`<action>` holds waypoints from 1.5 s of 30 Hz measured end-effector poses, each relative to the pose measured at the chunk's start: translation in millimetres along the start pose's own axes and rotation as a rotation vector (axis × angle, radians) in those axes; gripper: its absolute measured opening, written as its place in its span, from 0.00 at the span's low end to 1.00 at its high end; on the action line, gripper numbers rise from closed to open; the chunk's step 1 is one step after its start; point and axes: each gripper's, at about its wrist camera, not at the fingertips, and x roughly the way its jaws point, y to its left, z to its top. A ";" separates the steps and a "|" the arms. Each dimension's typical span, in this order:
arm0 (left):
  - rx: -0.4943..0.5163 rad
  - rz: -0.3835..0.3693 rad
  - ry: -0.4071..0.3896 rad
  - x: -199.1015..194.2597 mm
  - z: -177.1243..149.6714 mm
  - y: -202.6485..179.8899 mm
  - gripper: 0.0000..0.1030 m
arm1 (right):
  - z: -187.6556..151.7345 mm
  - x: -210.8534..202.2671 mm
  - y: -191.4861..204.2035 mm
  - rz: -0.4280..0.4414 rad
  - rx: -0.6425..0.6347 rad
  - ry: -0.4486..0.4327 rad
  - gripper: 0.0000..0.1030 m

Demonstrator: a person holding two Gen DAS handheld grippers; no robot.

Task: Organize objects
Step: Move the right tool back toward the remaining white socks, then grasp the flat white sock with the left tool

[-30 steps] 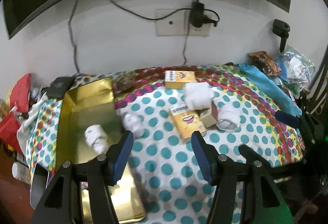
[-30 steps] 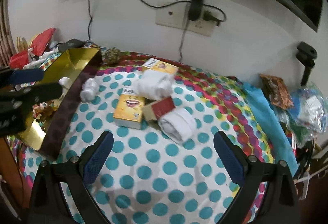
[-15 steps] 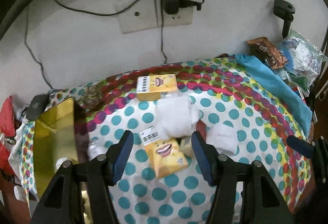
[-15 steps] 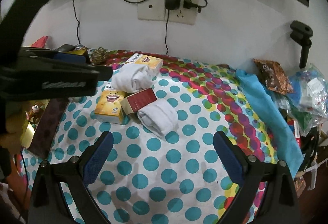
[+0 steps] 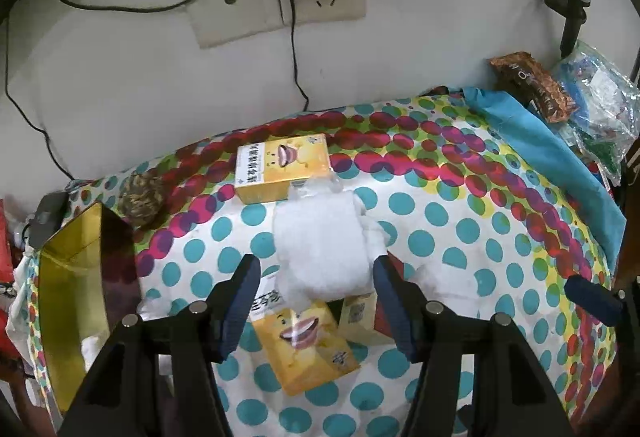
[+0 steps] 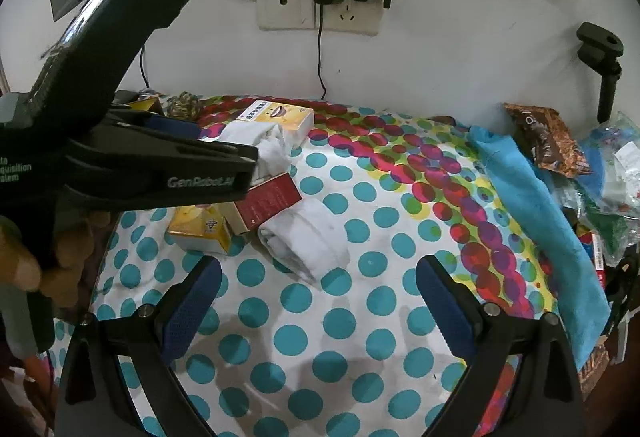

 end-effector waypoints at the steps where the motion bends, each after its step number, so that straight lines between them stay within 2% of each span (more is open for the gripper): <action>1: 0.002 -0.004 0.002 2.1 0.6 -1.2 0.59 | 0.9 2.2 -0.3 0.000 0.001 0.002 0.94; 9: 0.001 -0.031 0.005 16.1 6.5 -4.6 0.58 | 4.0 14.3 -0.1 0.013 0.005 0.016 0.94; 11: 0.005 -0.035 0.011 20.0 8.4 -5.1 0.46 | 4.5 18.0 -0.6 0.013 0.009 0.022 0.94; 12: 0.004 -0.037 0.013 21.7 8.9 -5.4 0.37 | 4.5 19.5 -1.3 0.012 0.013 0.023 0.94; 19: 0.024 -0.032 0.008 25.7 10.7 -7.3 0.25 | 4.5 30.1 -4.4 0.027 0.035 0.041 0.94; 33: -0.001 -0.027 -0.009 14.1 5.8 5.5 0.22 | 5.8 49.8 -1.9 0.064 0.040 0.063 0.90; 45: -0.029 -0.031 -0.056 -23.5 -8.0 20.8 0.22 | 8.1 64.3 2.4 0.061 0.032 0.085 0.83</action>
